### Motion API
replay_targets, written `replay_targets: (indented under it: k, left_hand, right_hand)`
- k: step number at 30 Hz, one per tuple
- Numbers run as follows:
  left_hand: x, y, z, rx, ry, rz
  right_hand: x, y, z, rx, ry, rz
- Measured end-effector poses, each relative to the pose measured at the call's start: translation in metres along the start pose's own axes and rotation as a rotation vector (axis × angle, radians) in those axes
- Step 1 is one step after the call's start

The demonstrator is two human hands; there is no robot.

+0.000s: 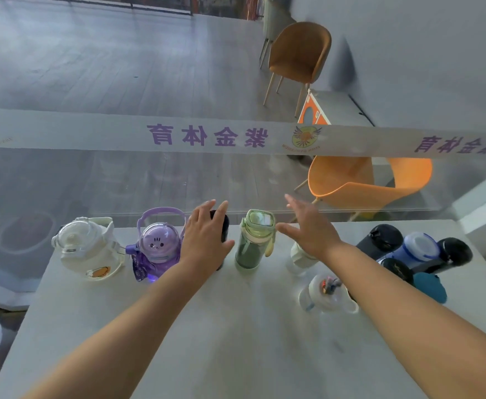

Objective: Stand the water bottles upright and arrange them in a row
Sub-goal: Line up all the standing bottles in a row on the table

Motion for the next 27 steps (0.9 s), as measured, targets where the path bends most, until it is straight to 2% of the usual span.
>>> replay_targets:
  k: [3,6,10,16,27]
  left_hand:
    - [0.007,0.004,-0.022,0.079,0.004,0.010]
    - [0.018,0.004,-0.043,0.136,-0.011,0.047]
    - [0.029,-0.009,-0.065,0.159,-0.085,0.093]
    - [0.045,-0.022,-0.075,0.080,-0.156,0.188]
    - [0.053,-0.033,-0.074,-0.133,-0.137,0.053]
  right_hand:
    - [-0.011,0.020,-0.047,0.152,0.063,-0.056]
    - [0.002,0.033,-0.078,0.213,0.112,0.101]
    - [0.024,0.036,-0.089,0.164,0.107,0.230]
    - [0.037,0.020,-0.100,0.084,0.223,0.280]
    - [0.047,-0.009,-0.094,-0.026,0.125,0.252]
Point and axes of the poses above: each hand's wrist, its own y-axis away from the middle knuckle, its own x-axis out of the palm, z = x × y, the point moved 6 cm from there along -y, towards the middle knuckle, and after that the axes turned 3 degrees about y, right-handed, at the moved point
